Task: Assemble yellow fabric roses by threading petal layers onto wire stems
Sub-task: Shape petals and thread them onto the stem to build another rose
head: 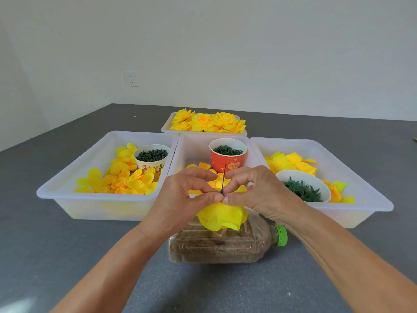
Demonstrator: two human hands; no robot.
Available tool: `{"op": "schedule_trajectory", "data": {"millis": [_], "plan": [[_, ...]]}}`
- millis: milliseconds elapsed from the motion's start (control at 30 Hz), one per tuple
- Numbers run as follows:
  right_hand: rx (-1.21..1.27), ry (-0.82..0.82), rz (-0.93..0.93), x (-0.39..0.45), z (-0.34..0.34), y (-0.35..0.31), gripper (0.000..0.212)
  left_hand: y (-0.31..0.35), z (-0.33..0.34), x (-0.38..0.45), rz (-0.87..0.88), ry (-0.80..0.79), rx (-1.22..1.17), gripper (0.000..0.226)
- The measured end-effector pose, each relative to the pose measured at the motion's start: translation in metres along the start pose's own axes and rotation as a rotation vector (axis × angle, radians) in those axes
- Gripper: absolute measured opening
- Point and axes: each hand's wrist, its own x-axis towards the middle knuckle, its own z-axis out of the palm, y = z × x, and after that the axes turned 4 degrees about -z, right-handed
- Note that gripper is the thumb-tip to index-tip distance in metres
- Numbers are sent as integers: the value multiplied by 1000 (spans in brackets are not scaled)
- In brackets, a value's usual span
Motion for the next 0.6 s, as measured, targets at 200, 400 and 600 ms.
{"op": "schedule_trajectory", "data": {"millis": [200,400,600], "plan": [[40,15,18,-5,5,6,18,-5,1,-3,-53,-2,-104,13],[147,11,84,-11,6,6,15,-2,3,4,-62,45,-34,13],[292,104,155,-15,8,9,20,-1,10,7,-29,63,-26,13]]}}
